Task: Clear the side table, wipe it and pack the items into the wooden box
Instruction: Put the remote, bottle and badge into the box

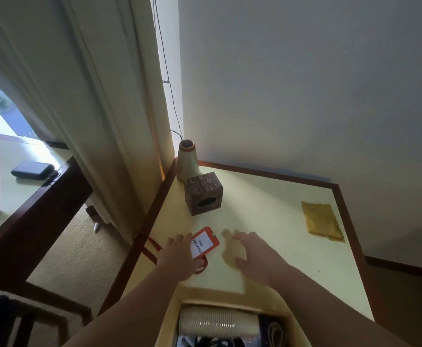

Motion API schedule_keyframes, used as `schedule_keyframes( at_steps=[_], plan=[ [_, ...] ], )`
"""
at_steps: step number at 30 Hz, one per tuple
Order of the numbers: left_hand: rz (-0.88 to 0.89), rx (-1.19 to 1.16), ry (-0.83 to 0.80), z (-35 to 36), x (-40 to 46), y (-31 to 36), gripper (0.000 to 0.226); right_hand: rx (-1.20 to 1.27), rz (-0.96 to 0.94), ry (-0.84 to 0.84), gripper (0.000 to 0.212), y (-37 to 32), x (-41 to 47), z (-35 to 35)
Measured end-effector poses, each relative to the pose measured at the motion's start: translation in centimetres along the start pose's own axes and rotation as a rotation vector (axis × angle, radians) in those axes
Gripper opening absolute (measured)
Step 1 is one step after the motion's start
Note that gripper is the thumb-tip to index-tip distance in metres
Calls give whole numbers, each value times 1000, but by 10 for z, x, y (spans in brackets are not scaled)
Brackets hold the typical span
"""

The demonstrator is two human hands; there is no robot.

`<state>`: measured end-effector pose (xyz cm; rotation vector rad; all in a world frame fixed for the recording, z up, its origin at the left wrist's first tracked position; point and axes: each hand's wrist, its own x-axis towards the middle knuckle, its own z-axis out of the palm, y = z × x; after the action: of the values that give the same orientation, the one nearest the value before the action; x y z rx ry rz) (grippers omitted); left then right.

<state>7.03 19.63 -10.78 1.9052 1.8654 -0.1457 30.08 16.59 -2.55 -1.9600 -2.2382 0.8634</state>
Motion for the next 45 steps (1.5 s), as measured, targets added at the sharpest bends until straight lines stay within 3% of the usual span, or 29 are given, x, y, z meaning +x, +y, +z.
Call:
schedule_keyframes(
  at_steps=[5, 9, 11, 14, 19, 22, 26, 31, 33, 35, 38, 42, 45],
  plan=[
    [-37, 90, 107, 11, 12, 4, 74, 2, -21, 5, 61, 4, -2, 7],
    [-5, 14, 235, -5, 9, 18, 77, -16, -24, 1, 66, 4, -7, -7],
    [108, -85, 361, -21, 1, 31, 77, -28, -52, 35, 73, 1, -12, -21],
    [411, -232, 517, -59, -16, 63, 70, -105, -62, 159, 91, -6, -21, -52],
    [573, -633, 419, -150, -61, 114, 74, -214, -207, 453, 83, -18, -51, -133],
    [557, -779, 383, -203, -96, 140, 68, -102, -251, 588, 67, -29, -78, -190],
    [640, -845, 431, -269, -151, 179, 71, 224, -218, 704, 63, -59, -132, -261],
    [786, -1003, 576, -331, -217, 237, 65, 629, -47, 1053, 61, -110, -189, -324],
    [827, -1090, 648, -350, -236, 257, 61, 771, -12, 1036, 52, -127, -209, -347],
    [859, -1131, 692, -367, -257, 275, 58, 958, -93, 957, 34, -143, -229, -367],
    [928, -1130, 637, -387, -285, 292, 59, 1059, -199, 1008, 12, -157, -259, -398],
    [975, -1154, 653, -431, -316, 296, 48, 968, -308, 1021, 8, -169, -312, -446],
    [1019, -1204, 689, -477, -342, 299, 30, 741, -361, 918, 7, -181, -364, -480]
  ],
)
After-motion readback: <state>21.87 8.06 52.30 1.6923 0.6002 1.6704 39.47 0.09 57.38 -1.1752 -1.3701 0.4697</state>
